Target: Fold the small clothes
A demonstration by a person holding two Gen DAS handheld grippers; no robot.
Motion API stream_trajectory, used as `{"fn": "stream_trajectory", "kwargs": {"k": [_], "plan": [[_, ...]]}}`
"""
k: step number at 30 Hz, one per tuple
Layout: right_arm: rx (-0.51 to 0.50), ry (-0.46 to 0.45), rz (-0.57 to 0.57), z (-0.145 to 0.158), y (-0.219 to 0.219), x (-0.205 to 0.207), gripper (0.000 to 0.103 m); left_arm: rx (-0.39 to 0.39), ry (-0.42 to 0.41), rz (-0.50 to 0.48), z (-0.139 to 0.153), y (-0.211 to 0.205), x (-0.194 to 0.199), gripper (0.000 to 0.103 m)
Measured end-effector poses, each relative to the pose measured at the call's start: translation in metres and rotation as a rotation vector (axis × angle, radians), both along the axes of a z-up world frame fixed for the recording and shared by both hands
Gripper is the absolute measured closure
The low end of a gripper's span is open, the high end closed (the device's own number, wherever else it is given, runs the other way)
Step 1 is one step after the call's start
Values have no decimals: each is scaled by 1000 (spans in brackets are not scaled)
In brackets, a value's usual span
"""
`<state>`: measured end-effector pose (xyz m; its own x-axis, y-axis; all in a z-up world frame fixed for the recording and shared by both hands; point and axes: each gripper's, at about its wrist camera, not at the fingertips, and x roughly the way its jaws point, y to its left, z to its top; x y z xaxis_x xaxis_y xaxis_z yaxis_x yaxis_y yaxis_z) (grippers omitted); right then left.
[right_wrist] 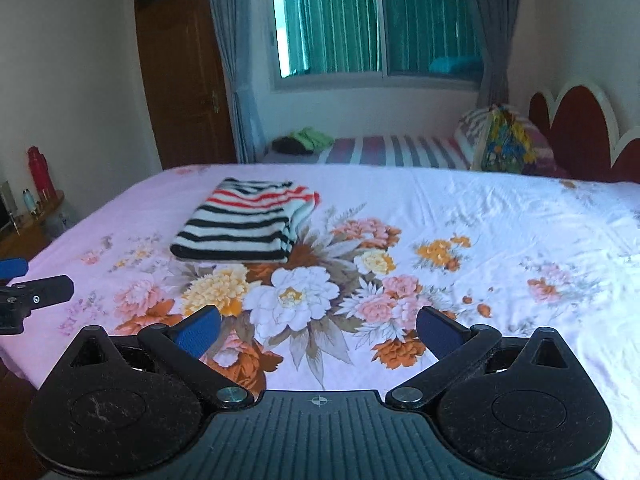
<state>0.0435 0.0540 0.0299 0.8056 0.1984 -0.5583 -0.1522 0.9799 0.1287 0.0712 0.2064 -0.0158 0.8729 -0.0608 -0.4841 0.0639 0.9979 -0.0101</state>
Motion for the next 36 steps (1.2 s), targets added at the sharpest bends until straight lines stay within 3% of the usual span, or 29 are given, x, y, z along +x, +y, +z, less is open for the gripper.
{"fn": "stream_trajectory", "kwargs": {"k": [12,36], "plan": [[-8,-42,-23,19,-11,-26,0,-16,-45,-19,12,-13,-15,1],[-7,-40,-21,23,-17,-34,0,-14,-52,-24,13,-17,-18,1]]}}
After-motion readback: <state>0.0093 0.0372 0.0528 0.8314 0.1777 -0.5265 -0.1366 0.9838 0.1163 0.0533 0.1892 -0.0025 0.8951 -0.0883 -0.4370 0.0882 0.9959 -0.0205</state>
